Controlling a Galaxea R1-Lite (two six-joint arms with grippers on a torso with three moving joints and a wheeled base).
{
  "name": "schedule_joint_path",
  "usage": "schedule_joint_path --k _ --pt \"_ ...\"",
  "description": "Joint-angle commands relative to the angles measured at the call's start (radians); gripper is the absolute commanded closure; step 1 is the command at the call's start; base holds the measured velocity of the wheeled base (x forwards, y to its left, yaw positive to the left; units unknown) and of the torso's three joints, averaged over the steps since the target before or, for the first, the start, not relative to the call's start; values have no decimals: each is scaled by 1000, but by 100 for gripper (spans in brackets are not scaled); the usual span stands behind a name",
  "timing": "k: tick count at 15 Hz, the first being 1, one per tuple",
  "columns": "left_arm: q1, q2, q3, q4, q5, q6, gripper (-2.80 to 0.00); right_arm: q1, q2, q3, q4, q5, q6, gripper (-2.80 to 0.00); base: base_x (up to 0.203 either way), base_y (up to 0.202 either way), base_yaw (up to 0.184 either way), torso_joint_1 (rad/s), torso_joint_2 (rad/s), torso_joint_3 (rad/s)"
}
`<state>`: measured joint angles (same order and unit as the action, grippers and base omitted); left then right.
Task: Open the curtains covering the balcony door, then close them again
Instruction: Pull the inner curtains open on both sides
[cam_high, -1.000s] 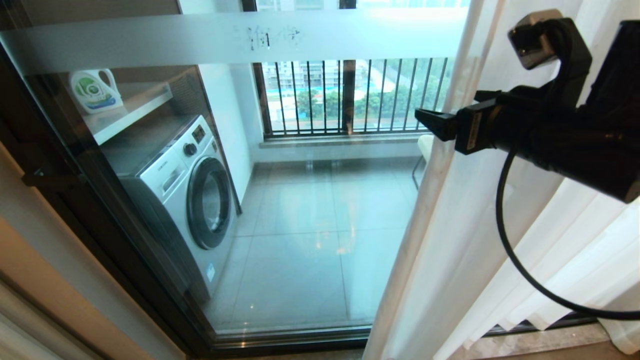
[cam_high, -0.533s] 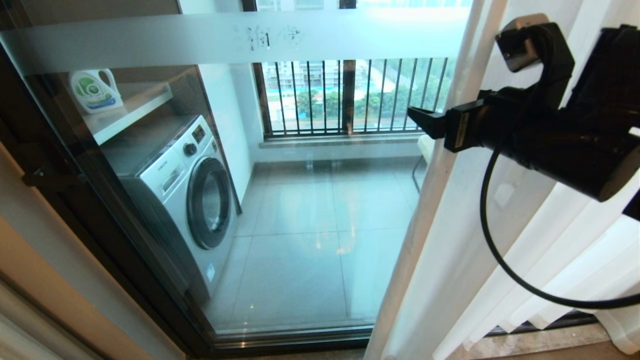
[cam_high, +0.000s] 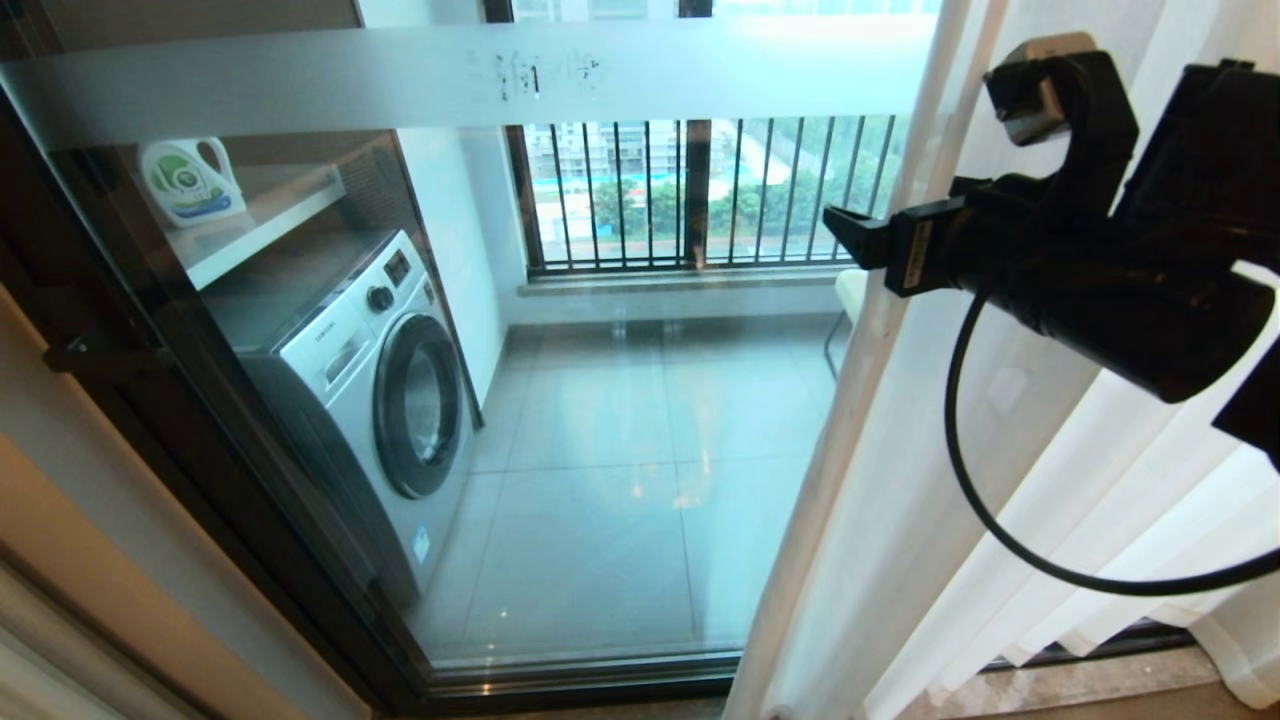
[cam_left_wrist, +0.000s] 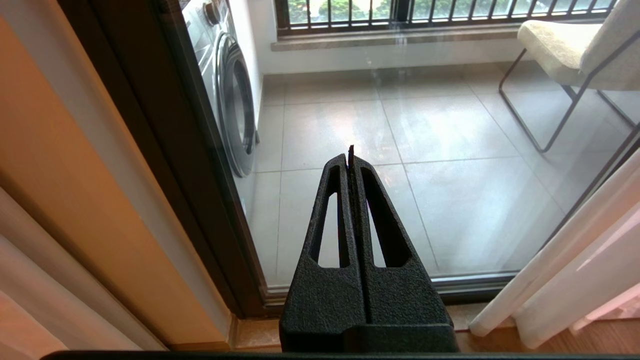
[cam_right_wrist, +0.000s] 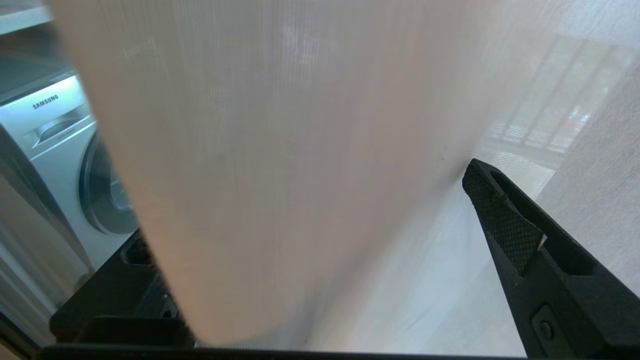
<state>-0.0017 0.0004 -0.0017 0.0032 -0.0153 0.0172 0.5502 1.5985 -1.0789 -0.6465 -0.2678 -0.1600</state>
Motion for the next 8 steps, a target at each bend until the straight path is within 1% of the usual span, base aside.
schedule_joint_path --k 1,4,5,8 --pt "0 0 0 0 0 0 0 -1 3 5 -19 -4 -1 -280 0 0 0 0 0 0" --pt "0 0 0 0 0 0 0 0 18 6 -42 -4 -1 -280 0 0 0 0 0 0" --pt "0 0 0 0 0 0 0 0 18 9 -41 -2 -1 0 0 0 0 0 0 0" --pt "0 0 0 0 0 0 0 0 18 14 -41 -2 -1 0 0 0 0 0 0 0"
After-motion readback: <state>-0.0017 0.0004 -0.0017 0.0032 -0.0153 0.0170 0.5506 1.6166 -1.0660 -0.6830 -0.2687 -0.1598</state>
